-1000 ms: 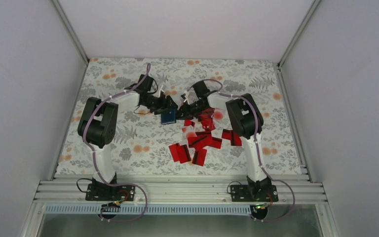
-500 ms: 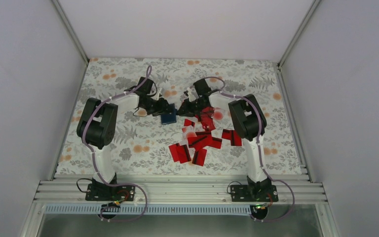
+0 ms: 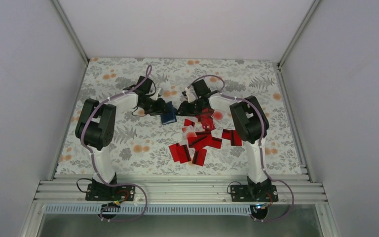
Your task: Put the credit cards into the card holder
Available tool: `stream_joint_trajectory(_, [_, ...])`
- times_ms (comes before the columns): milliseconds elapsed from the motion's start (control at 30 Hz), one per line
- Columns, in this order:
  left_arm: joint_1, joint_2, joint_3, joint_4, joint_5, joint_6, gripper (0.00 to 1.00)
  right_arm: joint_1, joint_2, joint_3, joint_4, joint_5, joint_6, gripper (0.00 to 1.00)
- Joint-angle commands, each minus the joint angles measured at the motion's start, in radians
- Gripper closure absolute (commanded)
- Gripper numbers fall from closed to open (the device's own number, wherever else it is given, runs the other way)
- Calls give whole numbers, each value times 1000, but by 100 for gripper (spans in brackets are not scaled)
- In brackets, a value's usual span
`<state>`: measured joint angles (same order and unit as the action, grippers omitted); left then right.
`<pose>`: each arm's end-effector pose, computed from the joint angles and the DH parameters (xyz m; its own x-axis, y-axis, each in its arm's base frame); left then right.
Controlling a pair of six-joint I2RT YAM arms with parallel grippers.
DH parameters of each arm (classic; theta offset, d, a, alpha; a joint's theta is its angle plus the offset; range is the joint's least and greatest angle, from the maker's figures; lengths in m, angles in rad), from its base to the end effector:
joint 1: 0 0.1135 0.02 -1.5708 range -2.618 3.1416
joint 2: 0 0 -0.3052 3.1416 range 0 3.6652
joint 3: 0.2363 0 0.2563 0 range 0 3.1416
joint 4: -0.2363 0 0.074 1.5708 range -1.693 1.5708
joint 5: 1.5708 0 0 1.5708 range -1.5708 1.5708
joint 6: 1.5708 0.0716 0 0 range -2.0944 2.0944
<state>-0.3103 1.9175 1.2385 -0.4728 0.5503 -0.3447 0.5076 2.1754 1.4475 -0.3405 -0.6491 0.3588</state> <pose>0.3792 -0.1609 0.1674 -0.9751 0.0102 -0.2215 0.1417 0.7970 -0.5871 0.4007 0.2724 0.1288 -0.9424 -0.2041 -0.2648 -0.3318 0.6690 0.6651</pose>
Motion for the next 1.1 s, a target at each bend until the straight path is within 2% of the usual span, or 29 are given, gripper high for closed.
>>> stream_joint_trajectory(0, [7,-8,15,-35,-12,48,64,28,-6,5,-62,144,-110,67])
stream_joint_trajectory(200, [15,24,14,-46,-10,75,68,46,27,61,-88,194,-162,66])
stream_joint_trajectory(533, [18,48,45,-84,-11,112,69,121,75,184,-130,355,-219,54])
stream_joint_trajectory(833, [18,89,59,-105,-9,152,69,135,79,235,-148,570,-234,54])
stream_joint_trajectory(1067, [18,132,70,-99,-34,157,70,134,30,216,-138,645,-217,56])
